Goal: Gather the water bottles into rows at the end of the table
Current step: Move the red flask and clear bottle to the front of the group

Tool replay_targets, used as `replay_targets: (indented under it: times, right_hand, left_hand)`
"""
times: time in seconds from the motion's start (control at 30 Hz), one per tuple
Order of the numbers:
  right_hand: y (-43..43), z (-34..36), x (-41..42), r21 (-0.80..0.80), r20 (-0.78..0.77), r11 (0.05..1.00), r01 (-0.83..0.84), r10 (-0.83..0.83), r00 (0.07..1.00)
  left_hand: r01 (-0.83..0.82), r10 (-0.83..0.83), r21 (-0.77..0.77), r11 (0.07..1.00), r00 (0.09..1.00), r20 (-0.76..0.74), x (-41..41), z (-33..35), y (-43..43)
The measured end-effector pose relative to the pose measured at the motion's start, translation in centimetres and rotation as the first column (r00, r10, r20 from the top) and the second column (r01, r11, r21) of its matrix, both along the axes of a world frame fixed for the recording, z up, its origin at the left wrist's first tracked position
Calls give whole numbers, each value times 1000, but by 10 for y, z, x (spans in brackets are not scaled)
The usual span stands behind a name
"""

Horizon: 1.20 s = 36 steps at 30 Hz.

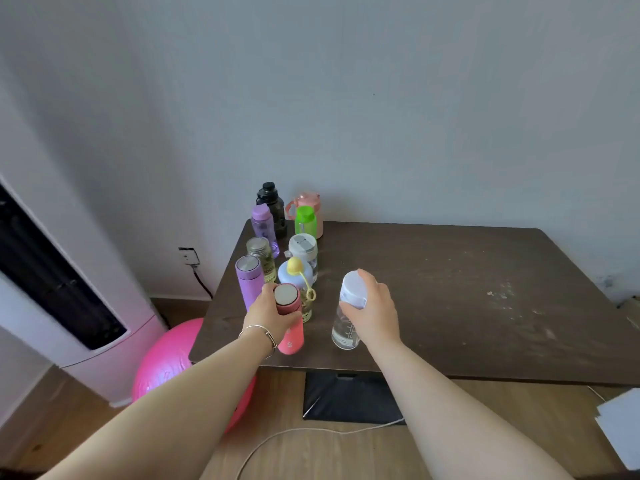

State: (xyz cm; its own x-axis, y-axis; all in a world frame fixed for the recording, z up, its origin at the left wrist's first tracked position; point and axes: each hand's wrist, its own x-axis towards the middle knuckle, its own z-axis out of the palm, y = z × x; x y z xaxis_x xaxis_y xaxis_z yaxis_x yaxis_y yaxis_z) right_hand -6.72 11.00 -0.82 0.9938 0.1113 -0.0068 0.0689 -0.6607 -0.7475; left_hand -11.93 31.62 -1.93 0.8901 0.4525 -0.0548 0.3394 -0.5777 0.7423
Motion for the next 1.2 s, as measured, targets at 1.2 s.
replay_targets:
  times: [1.2]
  right_hand:
    - [137, -49, -22, -169, -37, 977, -132, 127, 991]
  left_hand:
    - [103, -98, 39, 994, 989, -110, -6, -34, 115]
